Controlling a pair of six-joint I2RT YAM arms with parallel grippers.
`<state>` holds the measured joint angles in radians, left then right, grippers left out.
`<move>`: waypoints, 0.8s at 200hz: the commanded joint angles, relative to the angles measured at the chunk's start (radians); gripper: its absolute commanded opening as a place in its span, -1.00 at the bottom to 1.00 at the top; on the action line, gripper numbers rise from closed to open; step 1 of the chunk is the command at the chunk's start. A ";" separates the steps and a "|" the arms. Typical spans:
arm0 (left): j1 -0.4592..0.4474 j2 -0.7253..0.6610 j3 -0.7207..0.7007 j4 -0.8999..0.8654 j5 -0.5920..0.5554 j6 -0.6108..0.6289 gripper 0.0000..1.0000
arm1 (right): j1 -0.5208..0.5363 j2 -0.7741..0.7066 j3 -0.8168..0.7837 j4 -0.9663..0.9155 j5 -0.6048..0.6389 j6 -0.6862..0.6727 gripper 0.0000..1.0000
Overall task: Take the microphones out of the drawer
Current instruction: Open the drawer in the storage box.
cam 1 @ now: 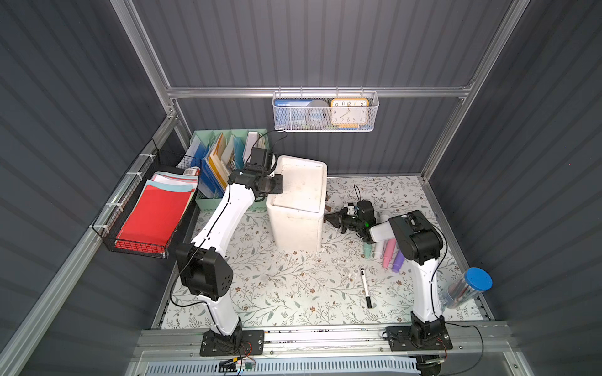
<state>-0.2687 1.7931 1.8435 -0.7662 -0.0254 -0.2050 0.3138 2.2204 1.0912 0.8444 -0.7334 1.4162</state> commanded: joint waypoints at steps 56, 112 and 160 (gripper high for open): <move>-0.015 0.001 -0.019 0.073 0.184 -0.123 -0.97 | 0.021 -0.023 -0.011 -0.050 -0.007 -0.046 -0.24; -0.015 0.006 -0.011 0.074 0.187 -0.122 -0.97 | 0.041 -0.016 -0.019 0.019 -0.006 0.006 -0.10; -0.015 0.005 -0.010 0.071 0.187 -0.120 -0.97 | 0.045 -0.015 -0.014 0.064 0.018 0.051 -0.45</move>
<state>-0.2687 1.7931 1.8435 -0.7662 -0.0257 -0.2058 0.3229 2.2181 1.0771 0.8402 -0.6987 1.4391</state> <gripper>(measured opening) 0.194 0.347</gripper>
